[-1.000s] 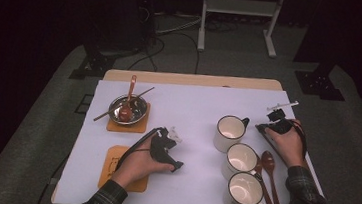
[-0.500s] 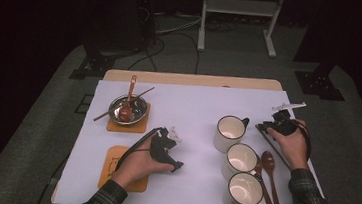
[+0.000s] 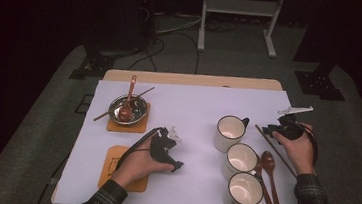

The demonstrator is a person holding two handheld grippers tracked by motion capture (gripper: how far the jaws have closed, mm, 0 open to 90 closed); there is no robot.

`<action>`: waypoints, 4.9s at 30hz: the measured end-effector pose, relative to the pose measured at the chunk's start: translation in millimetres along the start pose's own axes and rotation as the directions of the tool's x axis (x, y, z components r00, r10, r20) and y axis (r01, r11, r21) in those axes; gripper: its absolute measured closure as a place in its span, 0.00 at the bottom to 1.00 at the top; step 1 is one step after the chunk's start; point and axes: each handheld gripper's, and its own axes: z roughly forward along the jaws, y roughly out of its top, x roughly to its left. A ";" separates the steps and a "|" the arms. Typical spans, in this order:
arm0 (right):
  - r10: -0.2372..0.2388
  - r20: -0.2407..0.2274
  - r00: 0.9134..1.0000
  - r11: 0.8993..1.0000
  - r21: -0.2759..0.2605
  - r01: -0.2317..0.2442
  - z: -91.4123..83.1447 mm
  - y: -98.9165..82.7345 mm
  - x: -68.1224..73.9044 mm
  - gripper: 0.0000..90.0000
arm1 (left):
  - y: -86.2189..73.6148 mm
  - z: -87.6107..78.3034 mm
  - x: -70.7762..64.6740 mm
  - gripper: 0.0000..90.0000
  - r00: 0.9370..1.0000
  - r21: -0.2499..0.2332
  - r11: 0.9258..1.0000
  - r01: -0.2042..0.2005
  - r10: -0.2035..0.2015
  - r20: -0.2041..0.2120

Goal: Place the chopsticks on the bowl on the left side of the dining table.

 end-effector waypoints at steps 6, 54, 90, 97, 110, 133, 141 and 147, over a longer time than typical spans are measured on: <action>0.004 -0.003 1.000 1.000 -0.004 -0.004 -9.0 -6.3 -1.6 0.74 | 0.2 -0.1 0.0 0.08 1.000 0.002 1.000 0.001 -0.001 0.001; 0.022 0.036 0.999 0.999 0.037 -0.023 -60.0 -77.0 -5.8 0.79 | 0.8 0.3 -0.1 0.08 1.000 0.004 1.000 0.002 -0.002 0.001; 0.026 0.043 0.999 0.995 0.091 -0.030 -54.9 -89.7 1.3 0.94 | 0.6 0.2 -0.4 0.08 1.000 0.003 1.000 0.001 -0.001 -0.001; 0.053 0.041 0.998 0.994 0.095 -0.057 -55.4 -88.9 0.5 0.95 | -0.1 0.2 -0.4 0.08 1.000 -0.003 1.000 0.000 0.000 -0.002; 0.067 0.043 0.997 0.994 0.085 -0.070 -59.4 -85.2 -0.9 0.94 | -0.6 -0.3 -0.2 0.07 1.000 -0.005 1.000 -0.003 0.003 -0.003; 0.096 0.040 0.995 0.995 0.011 -0.096 -77.2 -64.9 -14.3 0.94 | -0.2 -0.3 0.0 0.07 1.000 0.002 1.000 -0.003 0.003 -0.001; 0.102 0.030 0.994 0.995 -0.012 -0.102 -80.2 -54.6 -17.7 0.94 | -0.4 -0.4 0.1 0.07 1.000 0.000 1.000 -0.005 0.005 -0.001; 0.097 0.021 0.995 0.995 -0.025 -0.096 -83.2 -46.4 -19.9 0.94 | -0.3 -0.7 0.3 0.08 1.000 -0.002 1.000 -0.009 0.009 0.002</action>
